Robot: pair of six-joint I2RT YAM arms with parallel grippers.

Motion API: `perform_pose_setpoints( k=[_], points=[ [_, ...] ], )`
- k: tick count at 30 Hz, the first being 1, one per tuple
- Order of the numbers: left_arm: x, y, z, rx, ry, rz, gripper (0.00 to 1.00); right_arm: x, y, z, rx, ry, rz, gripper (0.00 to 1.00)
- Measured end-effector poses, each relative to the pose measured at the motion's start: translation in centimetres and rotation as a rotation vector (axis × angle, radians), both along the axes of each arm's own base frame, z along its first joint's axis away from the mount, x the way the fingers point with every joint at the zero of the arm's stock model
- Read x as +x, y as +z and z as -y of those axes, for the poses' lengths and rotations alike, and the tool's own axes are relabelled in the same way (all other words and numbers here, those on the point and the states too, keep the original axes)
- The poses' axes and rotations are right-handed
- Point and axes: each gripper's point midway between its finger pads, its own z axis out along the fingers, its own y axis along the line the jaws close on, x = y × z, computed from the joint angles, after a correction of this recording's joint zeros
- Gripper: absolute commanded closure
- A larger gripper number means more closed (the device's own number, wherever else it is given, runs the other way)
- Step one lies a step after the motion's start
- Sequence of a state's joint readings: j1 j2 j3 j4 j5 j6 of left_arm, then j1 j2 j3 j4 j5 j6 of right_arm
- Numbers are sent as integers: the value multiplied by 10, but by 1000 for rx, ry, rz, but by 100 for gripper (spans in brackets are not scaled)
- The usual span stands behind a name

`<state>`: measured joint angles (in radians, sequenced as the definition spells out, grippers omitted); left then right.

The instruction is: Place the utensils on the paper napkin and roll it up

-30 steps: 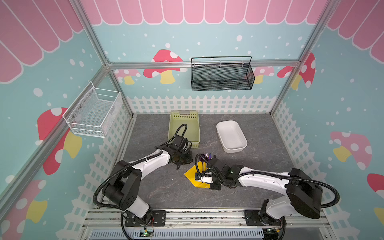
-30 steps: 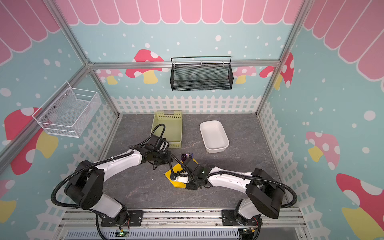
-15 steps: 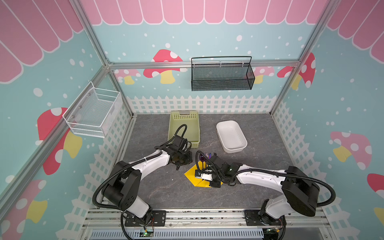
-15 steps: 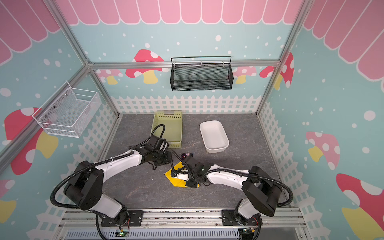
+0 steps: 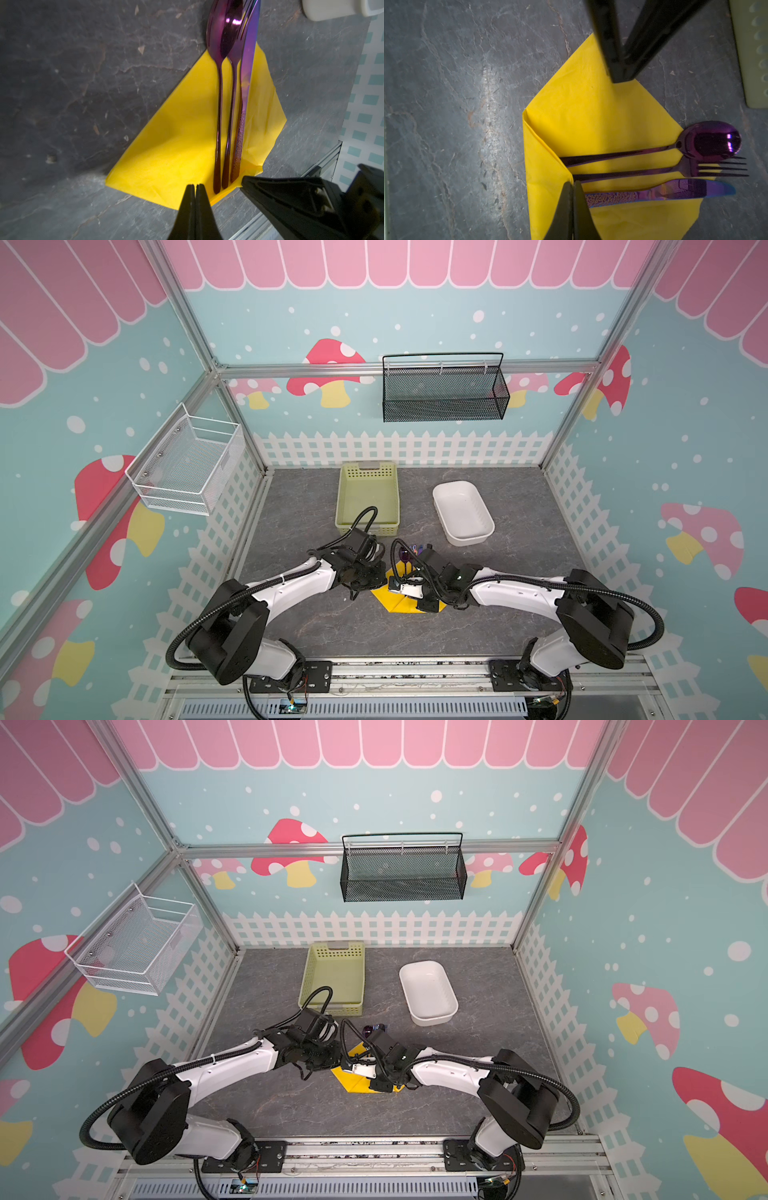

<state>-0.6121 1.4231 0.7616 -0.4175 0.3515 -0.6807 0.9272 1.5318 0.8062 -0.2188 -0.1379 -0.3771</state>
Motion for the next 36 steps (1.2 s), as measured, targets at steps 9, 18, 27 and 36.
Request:
perform_pose_setpoints(
  k=[9, 18, 27, 36],
  points=[
    [-39, -17, 12, -61, -9, -81, 100, 6, -7, 1, -9, -17, 7, 92],
    [-51, -23, 19, -124, 13, -122, 100, 8, -9, 2, -6, -33, 15, 90],
    [-56, -31, 28, -156, 9, -143, 100, 8, -13, 7, -16, -58, 6, 79],
    [-54, -37, 32, -158, 15, -154, 100, 12, 15, 5, 63, -135, 21, 66]
  ],
)
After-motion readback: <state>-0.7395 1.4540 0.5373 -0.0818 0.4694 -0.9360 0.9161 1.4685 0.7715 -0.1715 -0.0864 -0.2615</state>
